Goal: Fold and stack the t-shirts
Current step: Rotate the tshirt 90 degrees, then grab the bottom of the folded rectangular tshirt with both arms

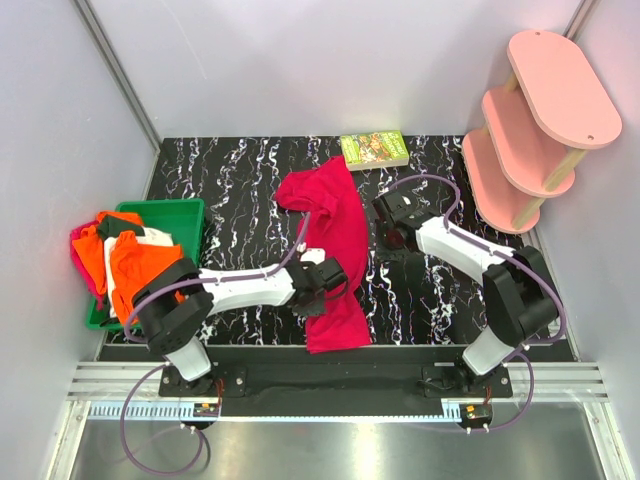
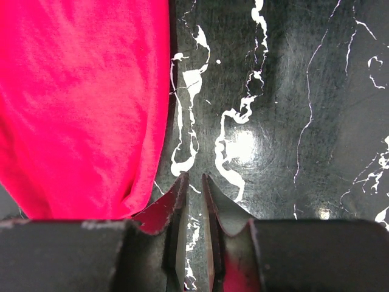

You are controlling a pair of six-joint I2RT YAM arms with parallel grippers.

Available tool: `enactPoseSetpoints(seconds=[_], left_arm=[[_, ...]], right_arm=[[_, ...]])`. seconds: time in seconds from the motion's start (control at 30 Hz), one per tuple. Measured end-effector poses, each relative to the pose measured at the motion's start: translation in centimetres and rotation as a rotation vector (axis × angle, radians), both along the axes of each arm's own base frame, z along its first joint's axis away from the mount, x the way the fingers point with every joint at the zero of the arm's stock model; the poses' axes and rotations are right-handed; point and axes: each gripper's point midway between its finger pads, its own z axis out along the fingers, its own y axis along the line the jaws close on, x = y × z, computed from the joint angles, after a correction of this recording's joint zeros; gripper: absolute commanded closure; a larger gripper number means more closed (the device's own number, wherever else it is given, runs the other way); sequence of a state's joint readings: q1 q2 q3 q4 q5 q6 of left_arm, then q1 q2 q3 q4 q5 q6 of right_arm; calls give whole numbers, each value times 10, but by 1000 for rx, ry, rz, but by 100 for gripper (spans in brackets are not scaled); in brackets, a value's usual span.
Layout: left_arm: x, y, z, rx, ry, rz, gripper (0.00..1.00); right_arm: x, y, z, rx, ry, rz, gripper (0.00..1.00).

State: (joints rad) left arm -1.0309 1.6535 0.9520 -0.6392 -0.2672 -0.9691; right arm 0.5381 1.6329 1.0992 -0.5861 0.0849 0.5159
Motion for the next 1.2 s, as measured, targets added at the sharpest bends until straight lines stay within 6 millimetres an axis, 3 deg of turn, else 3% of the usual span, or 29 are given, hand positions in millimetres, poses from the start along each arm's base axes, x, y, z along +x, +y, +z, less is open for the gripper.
enactPoseSetpoints(seconds=[0.23, 0.67, 0.73, 0.8, 0.87, 0.97, 1.07, 1.17, 1.2], left_arm=[[-5, 7, 1, -34, -16, 27, 100], [-49, 77, 0, 37, 47, 123, 98], [-51, 80, 0, 53, 55, 125, 91], [-54, 84, 1, 82, 65, 115, 68], [-56, 87, 5, 111, 56, 88, 35], [-47, 76, 26, 97, -9, 44, 15], [-17, 50, 67, 3, -141, 19, 17], [27, 31, 109, -68, -268, 21, 38], [45, 27, 118, -80, -303, 36, 56]], right_arm=[[-2, -1, 2, 8, -11, 0, 78], [-5, 0, -3, 16, 0, -1, 78], [-6, 1, -3, 24, 1, 0, 78], [-5, 3, -2, 33, -1, 2, 76], [-3, 4, -1, 39, -7, 1, 72], [-1, 6, 4, 51, -20, -5, 66], [14, 16, 23, 84, -63, -1, 65], [46, 39, 59, 146, -148, 16, 75], [60, 48, 71, 166, -181, 24, 81]])
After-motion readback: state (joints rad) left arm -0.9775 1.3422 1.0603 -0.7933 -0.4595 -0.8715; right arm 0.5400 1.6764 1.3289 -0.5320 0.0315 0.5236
